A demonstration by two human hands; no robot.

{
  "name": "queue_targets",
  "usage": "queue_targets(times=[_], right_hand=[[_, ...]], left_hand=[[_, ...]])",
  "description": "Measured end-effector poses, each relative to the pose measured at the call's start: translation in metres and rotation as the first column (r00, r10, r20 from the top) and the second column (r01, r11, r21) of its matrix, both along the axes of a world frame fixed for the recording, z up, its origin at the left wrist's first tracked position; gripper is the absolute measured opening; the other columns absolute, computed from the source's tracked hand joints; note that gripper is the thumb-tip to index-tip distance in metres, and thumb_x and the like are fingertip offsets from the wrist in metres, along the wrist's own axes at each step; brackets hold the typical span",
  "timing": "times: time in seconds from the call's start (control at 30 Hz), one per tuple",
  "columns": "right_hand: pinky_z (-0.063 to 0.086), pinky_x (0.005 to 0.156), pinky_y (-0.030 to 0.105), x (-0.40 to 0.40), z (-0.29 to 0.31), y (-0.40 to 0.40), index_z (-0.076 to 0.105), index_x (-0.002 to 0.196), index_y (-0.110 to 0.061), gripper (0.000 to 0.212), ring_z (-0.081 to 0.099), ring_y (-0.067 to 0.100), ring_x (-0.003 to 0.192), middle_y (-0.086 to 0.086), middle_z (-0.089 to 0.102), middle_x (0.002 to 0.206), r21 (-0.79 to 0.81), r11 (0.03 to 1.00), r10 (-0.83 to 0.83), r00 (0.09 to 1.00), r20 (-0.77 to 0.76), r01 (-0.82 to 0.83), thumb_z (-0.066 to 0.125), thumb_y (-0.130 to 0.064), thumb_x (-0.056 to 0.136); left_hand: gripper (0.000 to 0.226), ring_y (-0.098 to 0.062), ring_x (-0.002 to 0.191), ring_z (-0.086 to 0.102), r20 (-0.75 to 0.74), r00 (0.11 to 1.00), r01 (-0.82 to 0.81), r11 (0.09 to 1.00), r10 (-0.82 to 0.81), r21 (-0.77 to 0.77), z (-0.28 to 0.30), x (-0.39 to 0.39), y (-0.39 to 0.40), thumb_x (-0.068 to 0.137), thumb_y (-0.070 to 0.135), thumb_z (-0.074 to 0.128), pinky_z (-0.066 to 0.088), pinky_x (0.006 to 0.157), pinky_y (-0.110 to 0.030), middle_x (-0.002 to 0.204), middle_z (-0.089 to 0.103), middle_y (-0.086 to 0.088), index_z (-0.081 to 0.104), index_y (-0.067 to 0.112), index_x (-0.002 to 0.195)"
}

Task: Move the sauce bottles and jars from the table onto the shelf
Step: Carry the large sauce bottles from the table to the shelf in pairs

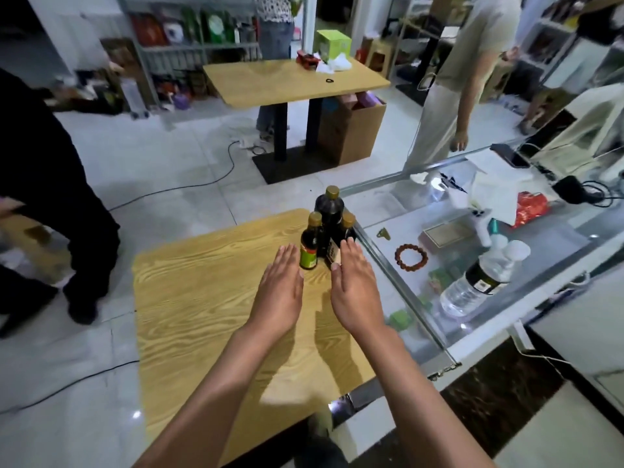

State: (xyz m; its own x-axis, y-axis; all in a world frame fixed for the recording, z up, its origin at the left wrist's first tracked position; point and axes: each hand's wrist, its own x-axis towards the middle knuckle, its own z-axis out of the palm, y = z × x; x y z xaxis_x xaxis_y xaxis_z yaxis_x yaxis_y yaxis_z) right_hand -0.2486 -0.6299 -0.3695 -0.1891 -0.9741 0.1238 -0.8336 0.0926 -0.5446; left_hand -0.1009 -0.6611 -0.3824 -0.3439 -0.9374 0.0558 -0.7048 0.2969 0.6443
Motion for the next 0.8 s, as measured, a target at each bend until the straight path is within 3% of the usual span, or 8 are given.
queue_targets(times=[0.27, 0.4, 0.5, 0.6, 0.7, 0.8], right_hand=[[0.012, 0.123, 0.032, -0.048, -0.039, -0.094, 0.021, 0.155, -0.01, 0.052, 0.014, 0.017, 0.151, 0.006, 0.02, 0.162, 0.06, 0.996, -0.086, 0.962, 0.26, 0.073, 0.032, -0.026, 0.106], [0.029, 0.118, 0.042, -0.072, -0.057, -0.14, 0.029, 0.151, -0.007, 0.055, 0.032, 0.028, 0.143, 0.013, 0.036, 0.154, 0.096, 0.977, -0.215, 0.907, 0.363, 0.193, 0.043, -0.016, 0.099], [0.03, 0.115, 0.037, -0.082, -0.065, -0.166, 0.028, 0.151, -0.005, 0.064, 0.035, 0.03, 0.141, 0.015, 0.038, 0.151, 0.173, 0.961, -0.271, 0.87, 0.411, 0.218, 0.054, -0.012, 0.093], [0.045, 0.097, 0.033, -0.083, -0.076, -0.186, 0.044, 0.139, -0.011, 0.059, 0.052, 0.027, 0.123, 0.01, 0.056, 0.132, 0.176, 0.966, -0.247, 0.871, 0.424, 0.188, 0.066, -0.015, 0.084], [0.051, 0.089, 0.036, -0.085, -0.086, -0.194, 0.053, 0.127, -0.016, 0.048, 0.059, 0.022, 0.109, 0.003, 0.064, 0.117, 0.148, 0.965, -0.261, 0.863, 0.432, 0.217, 0.07, -0.017, 0.082], [0.052, 0.084, 0.039, -0.093, -0.095, -0.198, 0.059, 0.113, -0.017, 0.034, 0.062, 0.023, 0.099, 0.001, 0.066, 0.105, 0.111, 0.964, -0.266, 0.842, 0.469, 0.242, 0.07, -0.013, 0.08]], left_hand=[[0.054, -0.011, 0.149, 0.002, -0.006, 0.999, -0.048, 0.994, 0.048, 0.101, -0.013, -0.053, -0.076, 0.105, 0.024, 0.035, 0.004, 0.117, -0.022, 0.162, 0.012, 0.002, 0.016, 0.016, 0.155], [0.054, -0.018, 0.146, 0.02, -0.07, 0.981, -0.164, 0.968, 0.18, 0.19, -0.021, -0.081, -0.127, 0.1, 0.014, 0.048, 0.012, 0.11, -0.015, 0.158, 0.027, -0.005, 0.028, 0.011, 0.15], [0.064, -0.021, 0.145, 0.025, -0.076, 0.957, -0.25, 0.931, 0.279, 0.266, -0.032, -0.096, -0.161, 0.095, 0.01, 0.057, 0.021, 0.113, -0.024, 0.157, 0.028, -0.005, 0.027, 0.014, 0.151], [0.07, -0.019, 0.143, 0.028, -0.068, 0.953, -0.258, 0.907, 0.295, 0.332, -0.049, -0.104, -0.186, 0.092, 0.006, 0.062, 0.024, 0.108, -0.02, 0.156, 0.03, -0.003, 0.028, 0.018, 0.152], [0.058, -0.022, 0.13, 0.046, -0.084, 0.961, -0.223, 0.918, 0.264, 0.327, -0.062, -0.103, -0.195, 0.09, 0.002, 0.063, 0.035, 0.101, -0.02, 0.142, 0.05, -0.006, 0.044, 0.015, 0.143], [0.044, -0.023, 0.114, 0.054, -0.069, 0.977, -0.173, 0.938, 0.202, 0.3, -0.074, -0.095, -0.2, 0.087, 0.011, 0.069, 0.046, 0.096, -0.034, 0.124, 0.058, -0.007, 0.056, 0.014, 0.129]])
